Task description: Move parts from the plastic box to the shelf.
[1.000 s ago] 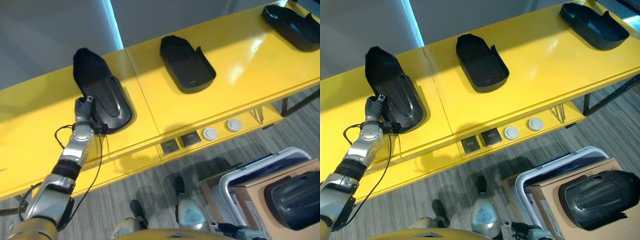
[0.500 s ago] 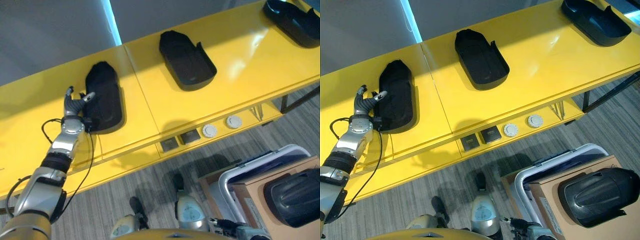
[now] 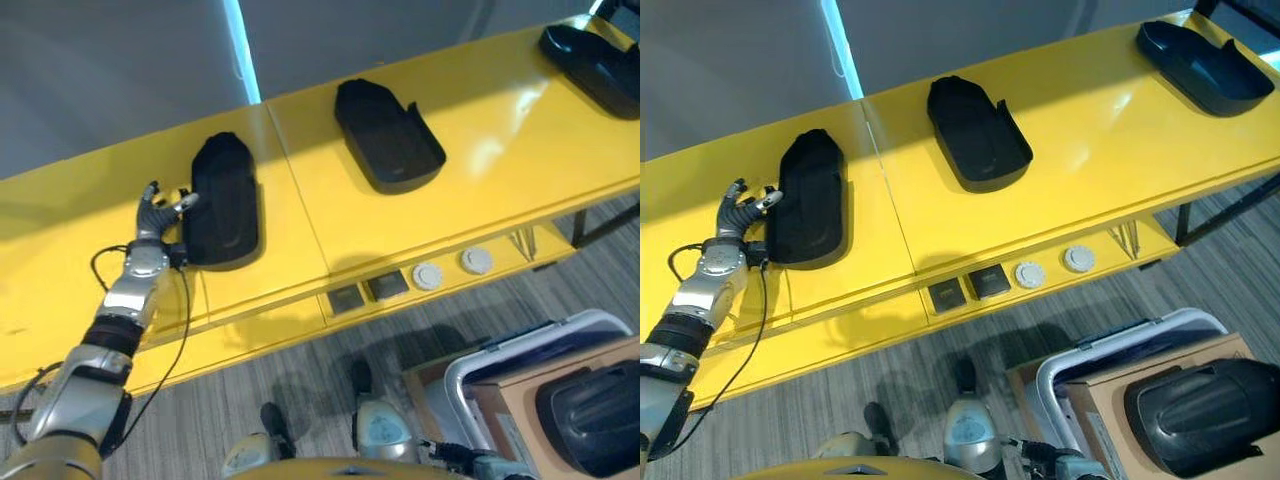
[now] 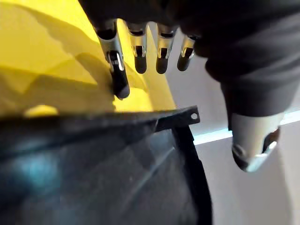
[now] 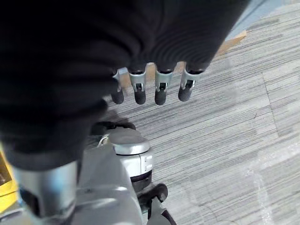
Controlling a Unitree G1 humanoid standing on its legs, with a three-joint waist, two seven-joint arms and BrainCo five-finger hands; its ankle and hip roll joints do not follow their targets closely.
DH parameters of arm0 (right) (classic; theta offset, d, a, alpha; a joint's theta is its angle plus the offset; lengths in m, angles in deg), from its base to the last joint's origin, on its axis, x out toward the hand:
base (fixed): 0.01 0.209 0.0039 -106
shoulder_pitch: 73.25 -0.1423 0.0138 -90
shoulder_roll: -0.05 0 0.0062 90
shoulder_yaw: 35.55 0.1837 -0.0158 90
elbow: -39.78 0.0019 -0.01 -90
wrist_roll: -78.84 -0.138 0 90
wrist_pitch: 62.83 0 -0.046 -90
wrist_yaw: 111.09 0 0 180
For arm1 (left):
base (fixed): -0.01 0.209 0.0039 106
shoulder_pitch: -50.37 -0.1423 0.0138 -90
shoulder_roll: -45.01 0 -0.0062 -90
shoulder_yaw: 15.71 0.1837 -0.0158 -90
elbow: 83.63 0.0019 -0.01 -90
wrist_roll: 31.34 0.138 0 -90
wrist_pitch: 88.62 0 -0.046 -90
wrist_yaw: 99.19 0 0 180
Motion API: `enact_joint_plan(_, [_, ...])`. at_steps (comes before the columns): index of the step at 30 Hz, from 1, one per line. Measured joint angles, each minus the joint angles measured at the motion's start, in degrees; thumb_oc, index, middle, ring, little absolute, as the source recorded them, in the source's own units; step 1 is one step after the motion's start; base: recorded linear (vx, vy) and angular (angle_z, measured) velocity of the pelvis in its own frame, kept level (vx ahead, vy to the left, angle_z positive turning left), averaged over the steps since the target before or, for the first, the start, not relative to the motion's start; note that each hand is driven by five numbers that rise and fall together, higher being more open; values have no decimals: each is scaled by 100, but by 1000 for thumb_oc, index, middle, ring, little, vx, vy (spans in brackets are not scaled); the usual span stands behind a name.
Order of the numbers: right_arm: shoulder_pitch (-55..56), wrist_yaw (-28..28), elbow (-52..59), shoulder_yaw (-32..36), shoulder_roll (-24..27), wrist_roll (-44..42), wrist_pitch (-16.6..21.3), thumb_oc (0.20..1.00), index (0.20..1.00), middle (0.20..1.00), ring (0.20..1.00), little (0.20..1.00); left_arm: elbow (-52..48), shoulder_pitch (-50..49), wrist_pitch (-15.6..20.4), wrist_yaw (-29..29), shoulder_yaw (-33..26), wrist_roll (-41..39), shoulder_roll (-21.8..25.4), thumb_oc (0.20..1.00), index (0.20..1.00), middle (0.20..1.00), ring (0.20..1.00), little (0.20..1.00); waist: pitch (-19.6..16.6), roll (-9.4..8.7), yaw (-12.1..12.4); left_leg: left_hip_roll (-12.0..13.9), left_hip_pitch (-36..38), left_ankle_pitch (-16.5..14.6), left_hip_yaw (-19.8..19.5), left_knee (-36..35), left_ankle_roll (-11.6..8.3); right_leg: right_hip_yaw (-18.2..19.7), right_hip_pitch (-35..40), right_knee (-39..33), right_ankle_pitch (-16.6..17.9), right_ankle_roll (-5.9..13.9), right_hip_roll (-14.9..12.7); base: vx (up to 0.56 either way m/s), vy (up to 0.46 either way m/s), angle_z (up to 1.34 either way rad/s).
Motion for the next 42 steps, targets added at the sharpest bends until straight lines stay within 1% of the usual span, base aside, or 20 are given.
enact_joint_plan(2, [35,0,-78,26,-41,3,5,1000,1000,1000,1000,1000,-517,-212,166,14,-54,-148,-205,1000,1000,1000,1000,1000,-154,-40,51,1,7,-3,-11,-1,4,-37,20,1,-18,-15,-1,-20,11,5])
enact_joint_plan(4, [38,1,-190,40,-144,50,15,1000,1000,1000,1000,1000,-790,-254,308,141,-26,-143,-218,1000,1000,1000,1000,1000,-328,-123,73,14,41,-3,-25,0,4,-78,65,1,-5,5,6,-48,15,4])
enact_joint_plan(8, [122,-2,-198,25,-184,228,8,1000,1000,1000,1000,1000,-1386,-327,368,219,-7,-53,-200,1000,1000,1000,1000,1000,-558,-200,117,15,111,-28,-25,-32,5,-98,147,-1,-46,-4,-4,-44,16,1])
enact_joint_plan(10, [220,0,-246,-17,-207,232,7,1000,1000,1000,1000,1000,-1753,-325,391,173,-9,329,-8,1000,1000,1000,1000,1000,-812,-245,156,18,120,-54,-27,-34,8,-113,194,-1,-60,-20,-7,-49,5,2])
enact_joint_plan(12, [243,2,-285,-14,-214,227,8,1000,1000,1000,1000,1000,-1777,-312,340,97,-6,546,147,1000,1000,1000,1000,1000,-950,-248,175,21,154,-78,-78,-35,30,-141,253,-1,-75,-17,-12,-44,0,9])
enact_joint_plan(15, [314,16,-342,-20,-230,212,6,1000,1000,1000,1000,1000,-1754,-361,293,18,-14,633,393,1000,1000,1000,1000,1000,-1127,-268,256,29,170,-117,-163,-37,-23,-225,325,-1,-100,-5,-23,-35,-2,17])
enact_joint_plan(17, [367,52,-360,-19,-242,205,-5,1000,1000,1000,1000,1000,-1876,-511,300,136,-11,582,370,1000,1000,1000,1000,1000,-1235,-307,362,33,137,-114,-179,-37,-24,-278,320,-1,-106,0,-36,-28,-5,16])
enact_joint_plan(18, [381,61,-361,-17,-276,177,-13,1000,1000,1000,1000,1000,-2140,-753,330,250,1,516,318,200,200,200,200,200,-1270,-344,421,33,121,-112,-186,-37,-23,-283,313,-1,-106,0,-41,-20,-1,13])
enact_joint_plan(20, [426,172,-367,-7,-334,156,-36,1000,1000,1000,1000,1000,-2461,-1215,369,518,37,503,108,200,200,200,200,200,-1325,-394,547,30,86,-112,-225,-37,-21,-335,316,0,-114,9,-57,-21,0,14])
enact_joint_plan(21, [440,193,-376,8,-351,152,-44,1000,1000,1000,1000,1000,-2560,-1390,371,609,42,456,26,200,200,200,200,200,-1345,-413,544,26,79,-110,-245,-37,-20,-348,313,-1,-117,10,-63,-14,3,16])
enact_joint_plan(22, [452,219,-384,13,-380,104,-78,1000,1000,1000,1000,1000,-2687,-1721,371,827,50,220,-112,200,200,200,200,200,-1363,-435,608,20,53,-108,-311,-37,-16,-407,322,0,-129,22,-76,-3,10,17])
enact_joint_plan(23, [471,253,-396,47,-413,97,-144,1000,1000,1000,1000,1000,-2780,-2300,370,1090,113,-53,-442,200,200,200,200,200,-1380,-464,658,11,23,-94,-329,-37,5,-430,312,0,-137,31,-89,3,18,17])
enact_joint_plan(25, [472,271,-409,109,-421,99,-157,1000,1000,1000,1000,1000,-2778,-2700,325,1266,258,-148,-533,200,200,200,200,200,-1381,-488,677,-1,-8,-87,-356,-36,14,-441,295,0,-138,33,-102,7,15,9])
enact_joint_plan(27, [470,398,-413,122,-448,99,-215,1000,1000,1000,1000,1000,-2781,-3066,335,1460,394,-367,-579,200,200,200,200,200,-1374,-484,768,-10,-25,-82,-403,-36,24,-471,302,0,-148,45,-111,-1,4,10])
enact_joint_plan(30, [458,425,-423,122,-451,102,-243,1000,1000,1000,1000,1000,-2781,-3151,371,1604,603,-382,-567,200,200,200,200,200,-1351,-464,839,-17,-58,-74,-466,-36,34,-545,313,0,-158,58,-125,-10,-6,13])
enact_joint_plan(31, [442,423,-423,99,-431,98,-243,1000,1000,1000,1000,1000,-2782,-3143,456,1652,693,-377,-530,200,200,200,200,200,-1343,-449,856,-18,-87,-71,-490,-36,36,-581,305,0,-162,58,-132,25,-18,12])
enact_joint_plan(35, [401,417,-423,85,-392,-49,-263,1000,1000,1000,1000,1000,-2782,-3072,499,1853,731,-371,-515,200,200,200,200,200,-1313,-387,841,-16,-101,-71,-498,-36,35,-590,295,-1,-171,54,-132,68,-24,2])
enact_joint_plan(37, [396,417,-423,85,-388,-123,-263,1000,1000,1000,1000,1000,-2782,-2975,499,1871,758,-371,-513,200,200,200,200,200,-1310,-377,814,-17,-115,-71,-495,-36,35,-588,276,0,-171,55,-132,67,-14,-1])
enact_joint_plan(41, [408,417,-411,82,-399,-149,-259,1000,1000,1000,1000,1000,-2758,-2636,487,1775,943,-446,-513,200,200,200,200,200,-1290,-342,636,-21,-217,-58,-465,-35,42,-553,146,0,-156,68,-129,42,-15,-4])
enact_joint_plan(42, [380,417,-404,81,-397,-188,-258,1000,1000,1000,1000,1000,-2750,-2604,487,1724,944,-487,-537,200,200,200,200,200,-1280,-329,612,-21,-221,-34,-456,-35,76,-539,140,0,-151,68,-124,10,-20,-10])
